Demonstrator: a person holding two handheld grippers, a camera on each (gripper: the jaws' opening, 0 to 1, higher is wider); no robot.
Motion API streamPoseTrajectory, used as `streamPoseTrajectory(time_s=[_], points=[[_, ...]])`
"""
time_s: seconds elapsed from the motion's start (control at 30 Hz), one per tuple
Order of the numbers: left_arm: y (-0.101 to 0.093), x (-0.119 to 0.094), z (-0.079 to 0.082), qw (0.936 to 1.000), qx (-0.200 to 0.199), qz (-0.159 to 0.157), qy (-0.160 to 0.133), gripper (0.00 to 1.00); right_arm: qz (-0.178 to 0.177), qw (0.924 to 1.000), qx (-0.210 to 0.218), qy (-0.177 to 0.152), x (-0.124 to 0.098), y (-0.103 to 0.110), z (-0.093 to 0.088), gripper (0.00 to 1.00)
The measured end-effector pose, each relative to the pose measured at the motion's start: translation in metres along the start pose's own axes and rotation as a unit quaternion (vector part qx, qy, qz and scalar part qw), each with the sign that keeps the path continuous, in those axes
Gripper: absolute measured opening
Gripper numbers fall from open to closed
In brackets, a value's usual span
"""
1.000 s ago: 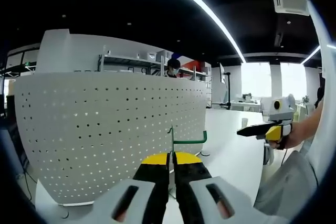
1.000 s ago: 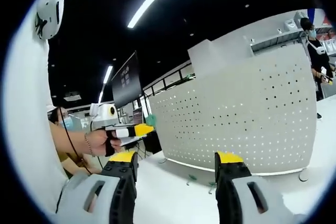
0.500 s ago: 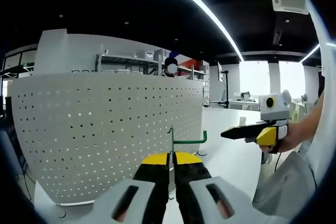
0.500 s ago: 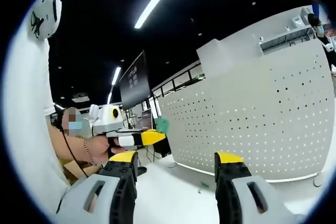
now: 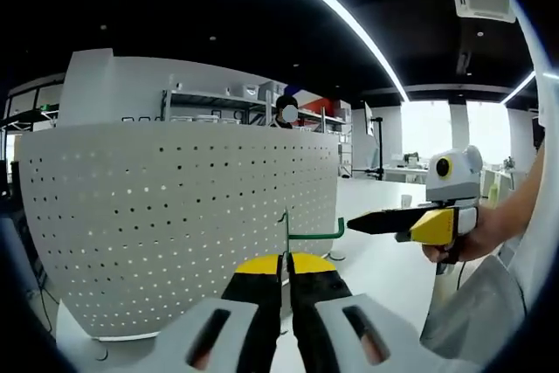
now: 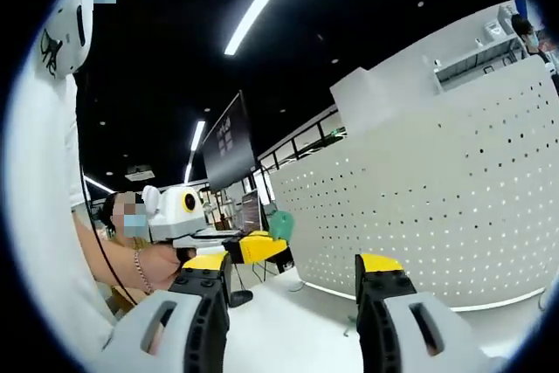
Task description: Insert the hook assembly into the mounting plate slot until the hook locks in place.
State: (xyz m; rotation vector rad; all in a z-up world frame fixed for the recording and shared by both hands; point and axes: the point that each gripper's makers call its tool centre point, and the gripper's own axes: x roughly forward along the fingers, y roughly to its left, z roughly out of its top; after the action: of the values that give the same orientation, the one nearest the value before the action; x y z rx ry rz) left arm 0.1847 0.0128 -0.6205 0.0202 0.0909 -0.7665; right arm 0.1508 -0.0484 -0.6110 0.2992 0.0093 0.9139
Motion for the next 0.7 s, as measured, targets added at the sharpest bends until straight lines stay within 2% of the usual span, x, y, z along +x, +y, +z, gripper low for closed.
streamPoseTrajectory(time_s=[0.47, 0.7], points=[[-0.005, 0.003, 0.0, 1.0, -0.001, 0.003, 0.001, 0.01, 0.005, 0.9998, 0.017, -0.011, 0.022, 0.002, 0.006, 0.52], [-0.004, 0.003, 0.003, 1.0, 0.001, 0.008, -0.004, 0.01, 0.008, 0.9996, 0.027, -0.009, 0.028, -0.001, 0.007, 0.47]])
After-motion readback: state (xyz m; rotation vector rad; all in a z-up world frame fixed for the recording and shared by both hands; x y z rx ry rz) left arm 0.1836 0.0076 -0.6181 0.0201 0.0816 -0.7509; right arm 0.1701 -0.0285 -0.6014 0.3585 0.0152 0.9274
